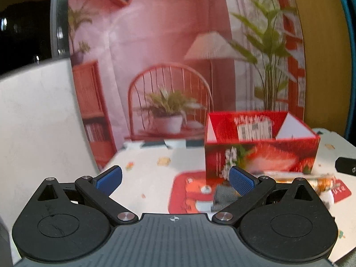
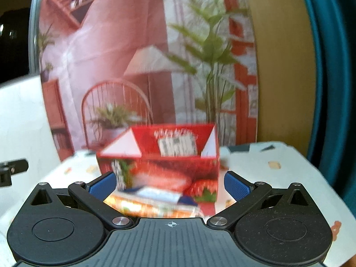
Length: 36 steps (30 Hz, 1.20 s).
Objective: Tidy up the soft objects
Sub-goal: 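Move both grippers down to the black eye mask on the pile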
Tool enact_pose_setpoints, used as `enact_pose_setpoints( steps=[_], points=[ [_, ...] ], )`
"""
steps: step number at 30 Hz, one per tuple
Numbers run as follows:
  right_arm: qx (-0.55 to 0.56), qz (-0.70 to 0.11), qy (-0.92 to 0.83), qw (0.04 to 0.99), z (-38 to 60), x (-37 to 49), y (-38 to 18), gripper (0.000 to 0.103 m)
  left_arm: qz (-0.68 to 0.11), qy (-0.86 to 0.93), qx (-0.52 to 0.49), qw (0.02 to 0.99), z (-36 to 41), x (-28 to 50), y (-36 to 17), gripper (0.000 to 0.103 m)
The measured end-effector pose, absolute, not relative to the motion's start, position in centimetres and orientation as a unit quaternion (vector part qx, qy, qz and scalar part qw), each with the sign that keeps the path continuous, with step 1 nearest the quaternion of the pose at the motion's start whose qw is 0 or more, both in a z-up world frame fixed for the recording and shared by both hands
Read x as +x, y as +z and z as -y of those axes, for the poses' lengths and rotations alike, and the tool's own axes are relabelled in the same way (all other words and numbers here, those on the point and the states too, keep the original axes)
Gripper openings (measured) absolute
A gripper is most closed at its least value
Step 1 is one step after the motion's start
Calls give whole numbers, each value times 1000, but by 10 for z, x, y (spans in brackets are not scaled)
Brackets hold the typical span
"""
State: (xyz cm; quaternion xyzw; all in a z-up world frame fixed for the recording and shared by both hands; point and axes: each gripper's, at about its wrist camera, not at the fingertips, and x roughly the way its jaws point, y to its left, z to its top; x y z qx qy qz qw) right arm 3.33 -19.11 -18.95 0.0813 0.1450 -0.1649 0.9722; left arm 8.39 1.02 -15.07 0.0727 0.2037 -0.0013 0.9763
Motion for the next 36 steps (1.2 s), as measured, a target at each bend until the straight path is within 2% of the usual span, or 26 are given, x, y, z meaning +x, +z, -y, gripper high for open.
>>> enact_pose_setpoints(
  steps=[13, 26, 36],
  points=[
    [86, -188, -146, 967, 186, 52, -244, 103, -278, -31, 26, 960, -30, 111, -214, 103],
    [73, -233, -156, 957, 180, 61, -281, 102, -347, -76, -18, 935, -35, 123, -252, 103],
    [113, -291, -162, 936, 190, 63, -302, 94, -387, -147, -23, 910, -12, 129, -279, 99]
  ],
)
